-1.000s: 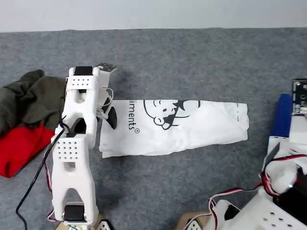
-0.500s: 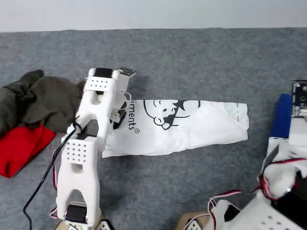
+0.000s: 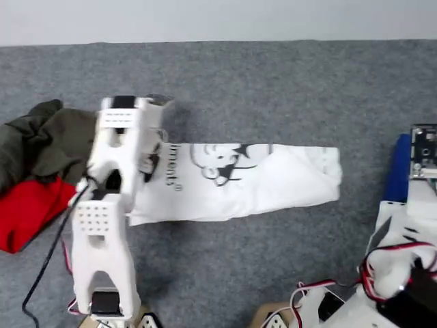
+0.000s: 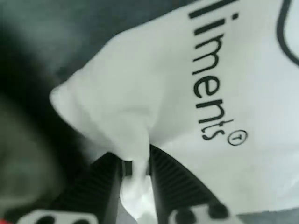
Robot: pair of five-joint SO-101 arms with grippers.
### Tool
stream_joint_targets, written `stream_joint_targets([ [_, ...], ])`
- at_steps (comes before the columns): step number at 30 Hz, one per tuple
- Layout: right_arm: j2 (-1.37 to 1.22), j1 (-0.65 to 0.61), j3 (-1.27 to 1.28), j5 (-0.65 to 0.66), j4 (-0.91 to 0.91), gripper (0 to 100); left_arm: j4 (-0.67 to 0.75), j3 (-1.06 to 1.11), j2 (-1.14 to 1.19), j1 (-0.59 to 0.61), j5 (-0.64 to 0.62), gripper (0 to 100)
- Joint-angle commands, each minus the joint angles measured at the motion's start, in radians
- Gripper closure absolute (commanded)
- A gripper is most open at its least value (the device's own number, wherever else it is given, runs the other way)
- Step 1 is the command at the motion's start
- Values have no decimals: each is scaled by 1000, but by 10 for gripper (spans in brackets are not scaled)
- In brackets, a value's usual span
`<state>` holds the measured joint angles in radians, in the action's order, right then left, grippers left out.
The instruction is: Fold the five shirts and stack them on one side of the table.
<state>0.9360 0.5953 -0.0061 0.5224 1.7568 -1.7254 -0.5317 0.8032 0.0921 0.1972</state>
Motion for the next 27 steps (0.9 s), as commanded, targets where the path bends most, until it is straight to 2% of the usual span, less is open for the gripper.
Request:
stream_joint_targets([
  [1, -2, 7, -5, 11, 24, 989, -31, 25, -135, 91, 54, 997],
  [6, -2, 7, -5, 11, 24, 989, -31, 41, -199, 195, 115, 997],
  [10, -4, 5, -5, 11, 24, 989, -32, 41, -221, 196, 129, 997],
  [15, -2, 5, -5, 11, 25, 989, -32, 45, -305, 91, 126, 997],
  [27, -1, 8, -5, 11, 33, 989, -29, 54, -437, -310, 60, 996],
])
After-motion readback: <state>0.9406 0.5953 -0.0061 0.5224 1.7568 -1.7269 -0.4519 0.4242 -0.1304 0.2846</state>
